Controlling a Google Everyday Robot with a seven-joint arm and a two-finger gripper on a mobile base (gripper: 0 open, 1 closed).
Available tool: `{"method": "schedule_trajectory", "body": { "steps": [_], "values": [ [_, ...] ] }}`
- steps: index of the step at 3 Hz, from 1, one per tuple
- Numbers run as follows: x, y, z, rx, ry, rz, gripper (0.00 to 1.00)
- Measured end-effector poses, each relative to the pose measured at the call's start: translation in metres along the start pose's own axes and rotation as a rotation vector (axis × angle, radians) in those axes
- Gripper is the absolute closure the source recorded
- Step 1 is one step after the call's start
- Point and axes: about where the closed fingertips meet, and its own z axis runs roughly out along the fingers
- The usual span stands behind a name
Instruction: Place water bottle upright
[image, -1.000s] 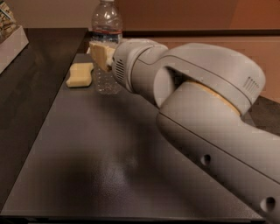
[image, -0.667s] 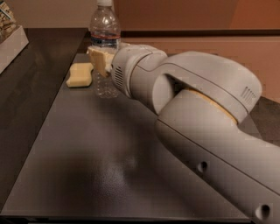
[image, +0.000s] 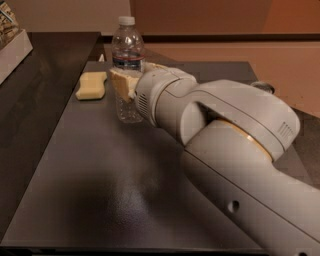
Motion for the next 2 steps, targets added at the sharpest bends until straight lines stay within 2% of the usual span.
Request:
{"method": "schedule_trajectory", "body": {
  "steps": [2],
  "values": [
    [-0.020, -0.010, -0.032, -0.055, 0.058, -0.054, 1.00]
  ]
}}
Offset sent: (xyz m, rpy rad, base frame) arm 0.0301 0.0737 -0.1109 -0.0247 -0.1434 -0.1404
